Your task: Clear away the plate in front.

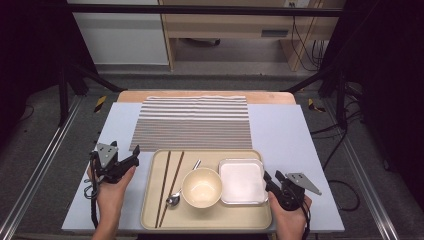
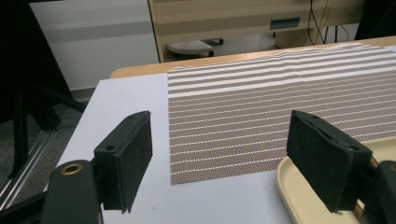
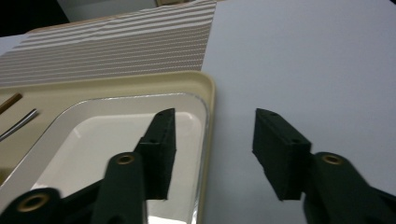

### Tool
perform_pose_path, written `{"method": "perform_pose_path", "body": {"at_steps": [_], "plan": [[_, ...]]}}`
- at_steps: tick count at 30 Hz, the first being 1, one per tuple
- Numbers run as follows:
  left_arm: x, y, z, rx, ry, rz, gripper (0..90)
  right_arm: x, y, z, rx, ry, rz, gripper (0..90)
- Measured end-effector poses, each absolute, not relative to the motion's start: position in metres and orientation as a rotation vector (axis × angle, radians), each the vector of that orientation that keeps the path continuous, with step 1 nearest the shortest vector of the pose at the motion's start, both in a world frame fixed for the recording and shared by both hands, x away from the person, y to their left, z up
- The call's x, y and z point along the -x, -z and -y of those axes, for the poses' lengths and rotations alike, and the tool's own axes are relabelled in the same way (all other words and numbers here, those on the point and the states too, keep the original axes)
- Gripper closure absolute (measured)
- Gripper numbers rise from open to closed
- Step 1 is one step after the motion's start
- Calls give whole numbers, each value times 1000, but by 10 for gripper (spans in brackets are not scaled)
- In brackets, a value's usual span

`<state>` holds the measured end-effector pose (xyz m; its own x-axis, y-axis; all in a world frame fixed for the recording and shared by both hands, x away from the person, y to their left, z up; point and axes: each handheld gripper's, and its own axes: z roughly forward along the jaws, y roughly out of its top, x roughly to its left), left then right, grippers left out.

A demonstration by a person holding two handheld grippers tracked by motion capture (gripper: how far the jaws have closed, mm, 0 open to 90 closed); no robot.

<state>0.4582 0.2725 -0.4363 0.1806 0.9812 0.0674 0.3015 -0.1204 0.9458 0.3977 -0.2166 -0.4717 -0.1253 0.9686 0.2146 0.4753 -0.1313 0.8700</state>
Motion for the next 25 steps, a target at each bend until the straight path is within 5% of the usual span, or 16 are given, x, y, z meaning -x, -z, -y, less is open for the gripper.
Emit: {"method": "perform_pose_path", "body": {"at_steps": [4, 11, 25], "plan": [[-461, 441, -271, -1613, -958, -1240, 188, -416, 472, 224, -1585, -1190, -1620, 308], [-462, 448, -271, -1655, -935, -1189, 106, -444, 471, 242, -1452, -1151, -1680, 132], [-438, 462, -293, -1655, -940, -1159, 64, -447, 479, 264, -1341, -1031, -1656, 113]]}}
